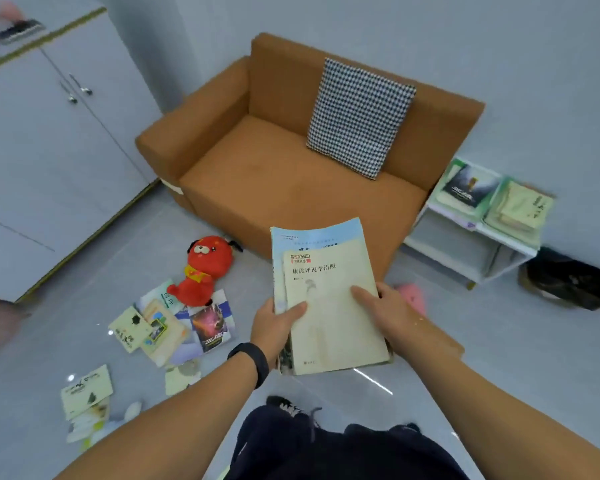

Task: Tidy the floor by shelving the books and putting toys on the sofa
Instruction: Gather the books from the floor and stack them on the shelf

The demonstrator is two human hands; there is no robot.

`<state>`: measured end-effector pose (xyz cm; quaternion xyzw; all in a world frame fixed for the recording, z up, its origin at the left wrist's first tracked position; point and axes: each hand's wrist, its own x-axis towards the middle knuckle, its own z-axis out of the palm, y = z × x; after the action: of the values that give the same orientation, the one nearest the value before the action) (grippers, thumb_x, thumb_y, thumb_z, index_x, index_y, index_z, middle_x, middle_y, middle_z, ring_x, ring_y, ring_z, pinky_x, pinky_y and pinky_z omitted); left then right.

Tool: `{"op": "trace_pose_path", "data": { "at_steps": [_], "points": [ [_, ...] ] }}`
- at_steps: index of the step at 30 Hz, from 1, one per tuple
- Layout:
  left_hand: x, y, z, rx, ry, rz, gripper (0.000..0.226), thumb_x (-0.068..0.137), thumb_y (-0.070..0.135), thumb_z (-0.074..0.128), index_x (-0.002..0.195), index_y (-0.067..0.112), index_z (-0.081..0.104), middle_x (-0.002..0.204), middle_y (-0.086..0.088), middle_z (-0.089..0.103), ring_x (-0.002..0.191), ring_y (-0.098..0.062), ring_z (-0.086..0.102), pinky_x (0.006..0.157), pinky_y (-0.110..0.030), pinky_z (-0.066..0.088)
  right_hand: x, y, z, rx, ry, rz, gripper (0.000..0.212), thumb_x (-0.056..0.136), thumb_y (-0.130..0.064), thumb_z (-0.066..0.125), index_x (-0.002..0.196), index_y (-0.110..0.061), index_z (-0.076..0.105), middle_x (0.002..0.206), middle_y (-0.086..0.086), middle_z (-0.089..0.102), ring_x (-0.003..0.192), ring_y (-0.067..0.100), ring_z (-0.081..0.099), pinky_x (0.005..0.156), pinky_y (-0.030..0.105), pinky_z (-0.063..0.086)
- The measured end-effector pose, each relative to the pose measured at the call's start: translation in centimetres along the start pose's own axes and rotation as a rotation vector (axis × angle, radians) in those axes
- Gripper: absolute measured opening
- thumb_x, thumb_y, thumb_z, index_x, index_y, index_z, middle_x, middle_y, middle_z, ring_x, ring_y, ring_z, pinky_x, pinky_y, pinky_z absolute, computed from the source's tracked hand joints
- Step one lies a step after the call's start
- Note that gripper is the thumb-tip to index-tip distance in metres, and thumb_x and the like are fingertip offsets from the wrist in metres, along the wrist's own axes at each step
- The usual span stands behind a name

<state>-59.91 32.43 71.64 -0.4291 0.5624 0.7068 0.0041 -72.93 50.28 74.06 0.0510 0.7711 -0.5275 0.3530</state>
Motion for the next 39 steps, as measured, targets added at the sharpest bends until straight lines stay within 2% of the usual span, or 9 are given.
{"op": "trace_pose_path", "data": {
  "at_steps": [5,9,10,12,14,20,31,36,39],
  "points": [
    [-1.8,-2.2,10.7,0.075,-0.060,-0.061,0.026,0.088,0.020,0.077,0.113,0.022,0.069,0.107,0.003,0.076,0.094,-0.020,0.074,0.077,-0.037,0.060,-1.8,5.1,-10.7,0.054,0.064,0.020,0.027,0.092,-0.035,0.068,0.113,-0.018,0.069,0.099,-0.002,0.077,0.089,0.020,0.074,0.083,0.047,0.061],
    [-4.7,-4.6,20.2,0.094,-0.081,-0.093,0.020,0.090,0.017,0.075,0.108,0.020,0.069,0.104,0.002,0.076,0.093,-0.021,0.073,0.070,-0.032,0.058,-3.6,8.3,-20.1,0.100,0.092,0.057,0.020,0.097,-0.022,0.063,0.116,-0.024,0.067,0.100,-0.008,0.073,0.085,0.010,0.070,0.060,0.017,0.052],
    [-5.2,-5.3,22.3,0.099,-0.086,-0.106,0.018,0.090,0.017,0.075,0.107,0.021,0.069,0.103,0.003,0.076,0.093,-0.021,0.073,0.070,-0.032,0.057,-4.0,9.1,-22.2,0.105,0.089,0.065,0.021,0.095,-0.024,0.064,0.116,-0.026,0.068,0.101,-0.008,0.074,0.087,0.012,0.071,0.063,0.019,0.054],
    [-5.8,-5.9,24.9,0.114,-0.119,-0.115,0.018,0.090,0.019,0.075,0.107,0.023,0.070,0.103,0.003,0.077,0.093,-0.021,0.073,0.074,-0.036,0.059,-4.0,10.0,-24.8,0.087,0.123,0.093,0.026,0.088,-0.032,0.066,0.114,-0.031,0.070,0.101,-0.007,0.075,0.092,0.018,0.072,0.079,0.035,0.060],
    [-5.9,-6.4,28.2,0.155,-0.146,-0.131,0.021,0.091,0.022,0.075,0.110,0.021,0.069,0.106,0.001,0.077,0.095,-0.022,0.074,0.081,-0.041,0.060,-4.1,11.2,-28.3,0.105,0.137,0.110,0.024,0.090,-0.029,0.065,0.113,-0.027,0.071,0.101,-0.004,0.076,0.091,0.021,0.072,0.083,0.043,0.060],
    [-3.9,-3.7,32.9,0.241,-0.151,-0.095,0.022,0.093,0.026,0.071,0.115,0.021,0.067,0.102,0.007,0.076,0.092,-0.017,0.074,0.064,-0.029,0.057,-1.4,10.0,-33.2,0.144,0.134,0.103,0.019,0.097,-0.021,0.060,0.115,-0.021,0.067,0.100,-0.003,0.074,0.086,0.017,0.072,0.062,0.026,0.053],
    [7.7,3.4,42.7,0.373,-0.302,-0.033,0.022,0.092,0.026,0.073,0.114,0.021,0.068,0.109,0.004,0.076,0.096,-0.017,0.073,0.077,-0.035,0.059,7.9,5.4,-40.7,0.138,0.210,0.098,0.020,0.097,-0.025,0.061,0.115,-0.021,0.068,0.104,-0.003,0.074,0.091,0.015,0.072,0.066,0.024,0.054],
    [11.8,5.6,47.3,0.451,-0.267,-0.030,0.028,0.091,0.029,0.074,0.116,0.018,0.066,0.109,0.001,0.075,0.095,-0.019,0.073,0.078,-0.037,0.060,12.7,3.4,-44.4,0.150,0.207,0.115,0.020,0.098,-0.023,0.061,0.116,-0.023,0.069,0.105,-0.005,0.074,0.091,0.014,0.072,0.066,0.024,0.054],
    [15.5,6.2,51.0,0.476,-0.234,-0.059,0.031,0.091,0.030,0.074,0.118,0.018,0.065,0.111,0.001,0.074,0.095,-0.020,0.072,0.080,-0.039,0.060,17.6,2.9,-47.6,0.114,0.148,0.138,0.024,0.097,-0.024,0.061,0.119,-0.023,0.070,0.106,-0.007,0.075,0.092,0.012,0.072,0.076,0.029,0.059]
  ]
}}
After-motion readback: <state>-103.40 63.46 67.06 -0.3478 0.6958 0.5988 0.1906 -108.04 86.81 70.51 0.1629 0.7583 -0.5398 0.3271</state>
